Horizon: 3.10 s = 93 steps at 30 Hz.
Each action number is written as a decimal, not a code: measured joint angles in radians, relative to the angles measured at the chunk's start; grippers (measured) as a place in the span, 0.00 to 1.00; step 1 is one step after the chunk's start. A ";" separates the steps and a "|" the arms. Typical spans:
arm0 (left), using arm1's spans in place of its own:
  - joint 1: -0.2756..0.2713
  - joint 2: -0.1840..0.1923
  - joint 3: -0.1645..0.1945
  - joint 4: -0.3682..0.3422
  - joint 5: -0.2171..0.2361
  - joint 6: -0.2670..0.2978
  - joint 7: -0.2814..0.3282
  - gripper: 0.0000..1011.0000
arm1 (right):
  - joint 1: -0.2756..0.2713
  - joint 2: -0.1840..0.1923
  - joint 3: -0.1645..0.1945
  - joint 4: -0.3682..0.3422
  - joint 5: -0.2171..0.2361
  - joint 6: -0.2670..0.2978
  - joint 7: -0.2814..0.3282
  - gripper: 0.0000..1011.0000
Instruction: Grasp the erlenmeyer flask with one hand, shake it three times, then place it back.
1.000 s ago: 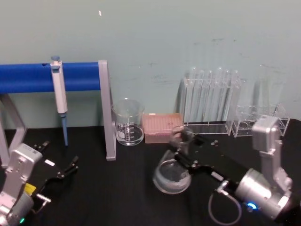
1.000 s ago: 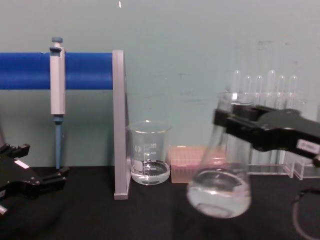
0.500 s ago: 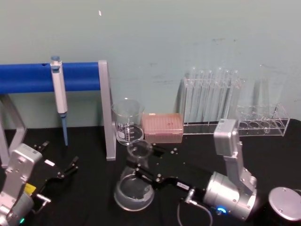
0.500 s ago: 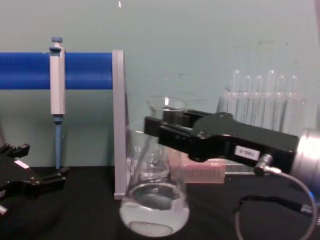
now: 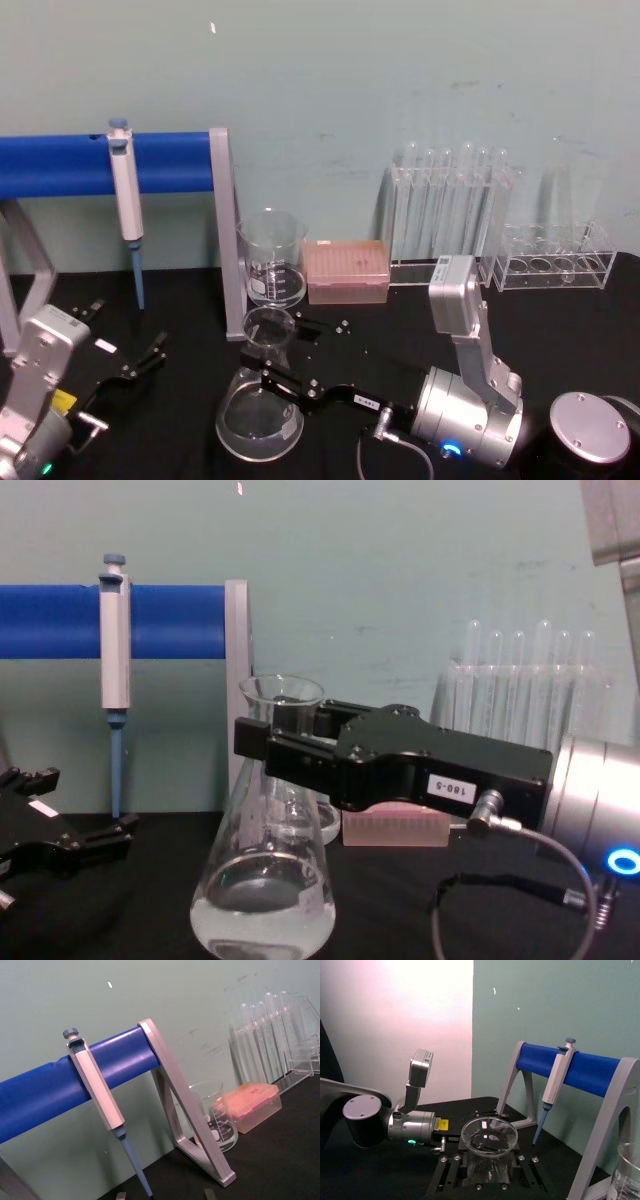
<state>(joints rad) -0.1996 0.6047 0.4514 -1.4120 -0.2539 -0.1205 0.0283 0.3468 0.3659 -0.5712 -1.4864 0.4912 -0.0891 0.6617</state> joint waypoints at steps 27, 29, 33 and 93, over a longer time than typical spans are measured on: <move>0.000 0.000 0.000 0.000 0.000 0.000 0.000 0.99 | -0.059 0.060 0.091 -0.046 -0.004 -0.014 -0.135 0.45; 0.000 0.000 0.000 0.000 0.000 0.000 0.000 0.99 | -0.073 0.066 0.110 -0.053 -0.006 -0.013 -0.155 0.45; 0.000 0.000 0.000 0.000 0.000 0.000 0.000 0.99 | -0.112 0.082 0.161 -0.073 -0.013 -0.011 -0.210 0.45; 0.000 0.000 0.000 0.000 0.000 0.000 0.000 0.99 | -0.059 0.000 0.124 0.017 -0.048 0.021 -0.091 0.45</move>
<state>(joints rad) -0.1995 0.6047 0.4514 -1.4120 -0.2539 -0.1205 0.0283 0.2879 0.3659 -0.4477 -1.4699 0.4433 -0.0685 0.5706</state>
